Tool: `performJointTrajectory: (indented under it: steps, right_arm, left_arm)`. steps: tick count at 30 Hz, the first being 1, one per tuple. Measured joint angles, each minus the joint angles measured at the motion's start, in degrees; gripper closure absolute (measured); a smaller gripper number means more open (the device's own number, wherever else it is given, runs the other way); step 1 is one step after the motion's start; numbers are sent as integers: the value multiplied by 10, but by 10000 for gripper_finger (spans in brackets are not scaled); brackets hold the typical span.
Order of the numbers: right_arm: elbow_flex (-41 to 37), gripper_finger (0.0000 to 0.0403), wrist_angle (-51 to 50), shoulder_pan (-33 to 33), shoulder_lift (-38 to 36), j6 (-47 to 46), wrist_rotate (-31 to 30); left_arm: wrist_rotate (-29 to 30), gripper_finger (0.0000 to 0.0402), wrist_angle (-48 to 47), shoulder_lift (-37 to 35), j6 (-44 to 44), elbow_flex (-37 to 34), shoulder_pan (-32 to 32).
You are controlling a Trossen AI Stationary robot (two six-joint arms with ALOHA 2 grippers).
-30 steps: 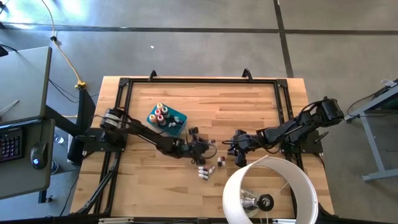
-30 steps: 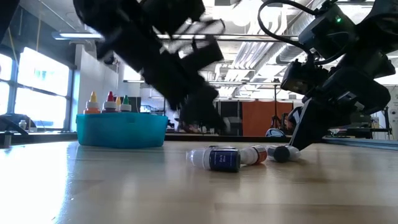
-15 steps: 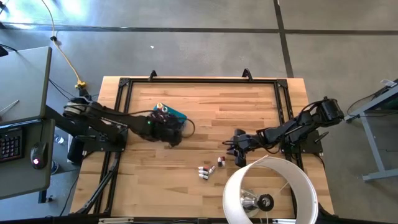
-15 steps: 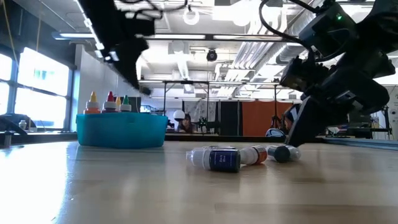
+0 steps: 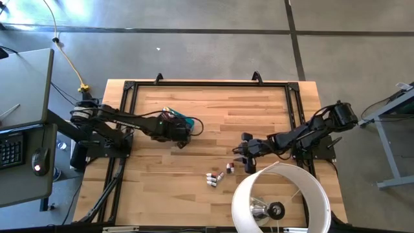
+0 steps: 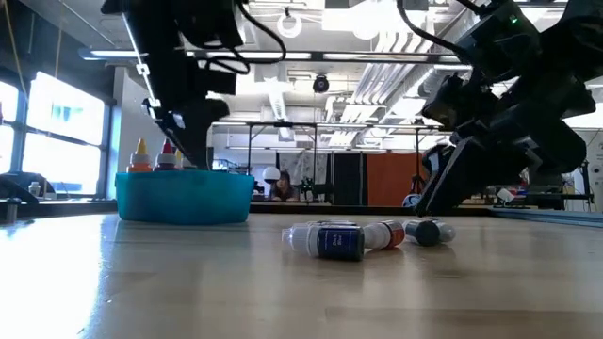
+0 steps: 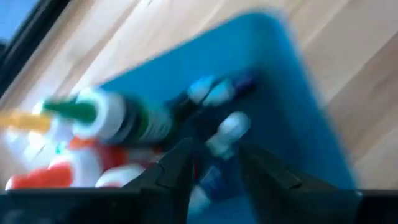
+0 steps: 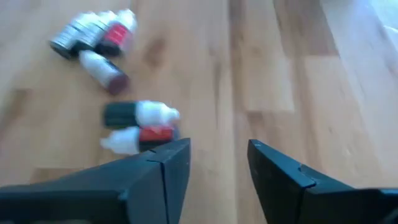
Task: Pick & Place food coloring
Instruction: Put the small blue food coloring bottle into the blue bin, then put the small red food coloring bottle into the blue bin
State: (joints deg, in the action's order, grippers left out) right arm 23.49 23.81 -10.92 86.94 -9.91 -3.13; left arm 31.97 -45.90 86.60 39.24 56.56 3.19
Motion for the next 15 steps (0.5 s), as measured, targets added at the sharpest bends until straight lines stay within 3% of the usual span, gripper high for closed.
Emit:
performJointTrajectory:
  steps: [4, 7, 15]
  right_arm:
    - [0, 228, 34, -10, 0, 22, 57]
    - [0, 221, 79, -34, 10, 24, 64]
    - [1, 197, 116, -74, 60, 7, -62]
  left_arm:
    - [-1, 269, 9, -1, 2, -1, -2]
    - [-2, 267, 17, -1, 2, -2, -2]
    - [-16, 267, 30, -1, 1, -2, -2]
